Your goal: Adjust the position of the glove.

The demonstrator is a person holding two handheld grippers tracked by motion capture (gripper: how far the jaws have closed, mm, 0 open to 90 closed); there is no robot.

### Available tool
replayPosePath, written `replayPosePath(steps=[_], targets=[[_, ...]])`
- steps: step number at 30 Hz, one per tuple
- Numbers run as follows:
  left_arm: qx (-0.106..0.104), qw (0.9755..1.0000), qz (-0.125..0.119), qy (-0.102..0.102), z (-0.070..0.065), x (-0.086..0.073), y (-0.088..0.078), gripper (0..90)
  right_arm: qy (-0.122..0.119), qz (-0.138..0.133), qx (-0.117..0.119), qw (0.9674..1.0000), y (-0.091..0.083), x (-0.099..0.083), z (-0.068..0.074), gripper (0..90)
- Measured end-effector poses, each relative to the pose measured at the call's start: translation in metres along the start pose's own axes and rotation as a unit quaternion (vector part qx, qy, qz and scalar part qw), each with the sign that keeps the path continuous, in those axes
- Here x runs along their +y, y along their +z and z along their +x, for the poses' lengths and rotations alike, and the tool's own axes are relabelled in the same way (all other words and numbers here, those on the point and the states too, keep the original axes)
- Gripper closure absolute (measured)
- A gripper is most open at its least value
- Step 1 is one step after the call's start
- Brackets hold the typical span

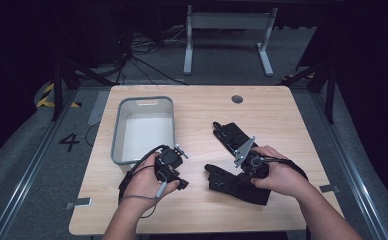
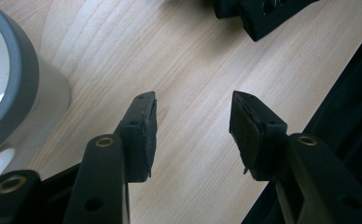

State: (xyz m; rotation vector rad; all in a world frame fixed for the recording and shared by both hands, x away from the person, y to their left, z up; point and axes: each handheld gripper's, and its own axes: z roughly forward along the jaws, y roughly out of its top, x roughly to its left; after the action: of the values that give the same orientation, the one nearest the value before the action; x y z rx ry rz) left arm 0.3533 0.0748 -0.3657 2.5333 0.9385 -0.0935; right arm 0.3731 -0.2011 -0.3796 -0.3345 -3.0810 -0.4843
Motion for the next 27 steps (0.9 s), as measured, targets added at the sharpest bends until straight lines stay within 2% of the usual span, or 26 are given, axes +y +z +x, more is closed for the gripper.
replayPosePath(steps=[4,7,9,12,13,15,17,18,19,20,21,22,23,26,27], targets=[[-0.004,1.0,-0.001,0.003,0.0,0.004,0.0,52.7,-0.004,0.003,0.014,0.9999,0.004,-0.003,0.001,79.2],[-0.005,1.0,0.001,0.007,-0.001,0.009,0.003,52.7,0.003,-0.005,0.022,0.9997,0.006,-0.007,0.001,69.9],[-0.007,0.9999,0.001,0.013,-0.002,0.012,0.004,52.5,0.006,-0.019,0.012,0.9997,0.005,-0.01,0.001,61.3],[-0.008,0.9998,0.002,0.017,-0.003,0.015,0.006,52.3,-0.002,-0.027,0.001,0.9996,0.002,-0.014,0.002,57.4],[-0.009,0.9998,0.003,0.02,-0.004,0.017,0.007,52.3,0.011,-0.036,-0.009,0.9993,-0.002,-0.019,0.003,56.4],[-0.01,0.9997,0.002,0.022,-0.003,0.018,0.007,52.3,0.018,-0.042,-0.022,0.9987,-0.005,-0.024,0.001,56.9],[-0.011,0.9997,-0.001,0.022,-0.003,0.019,0.007,52.4,0.035,-0.056,-0.032,0.9973,-0.009,-0.027,-0.001,59.8],[-0.011,0.9997,-0.001,0.022,-0.003,0.019,0.007,52.4,0.035,-0.056,-0.032,0.9973,-0.009,-0.027,-0.001,59.8],[-0.01,0.9997,0.0,0.023,-0.003,0.019,0.006,52.4,0.051,-0.062,-0.036,0.9961,-0.011,-0.03,-0.002,59.6],[-0.01,0.9997,0.001,0.022,-0.003,0.019,0.006,52.4,0.097,-0.086,-0.044,0.9907,-0.016,-0.035,-0.005,59.6],[-0.01,0.9997,0.001,0.022,-0.003,0.019,0.006,52.4,0.117,-0.094,-0.046,0.9877,-0.018,-0.037,-0.006,59.6],[-0.009,0.9997,0.001,0.022,-0.003,0.019,0.006,52.4,0.117,-0.094,-0.046,0.9877,-0.018,-0.037,-0.006,59.6],[-0.01,0.9997,-0.002,0.021,-0.003,0.019,0.006,52.5,0.158,-0.117,-0.053,0.979,-0.023,-0.042,-0.01,60.1],[-0.01,0.9997,-0.002,0.022,-0.004,0.019,0.006,52.6,0.201,-0.136,-0.061,0.9681,-0.028,-0.05,-0.015,60.3],[-0.01,0.9997,-0.002,0.022,-0.004,0.019,0.006,52.7,0.209,-0.14,-0.065,0.9657,-0.029,-0.052,-0.017,60.3]])
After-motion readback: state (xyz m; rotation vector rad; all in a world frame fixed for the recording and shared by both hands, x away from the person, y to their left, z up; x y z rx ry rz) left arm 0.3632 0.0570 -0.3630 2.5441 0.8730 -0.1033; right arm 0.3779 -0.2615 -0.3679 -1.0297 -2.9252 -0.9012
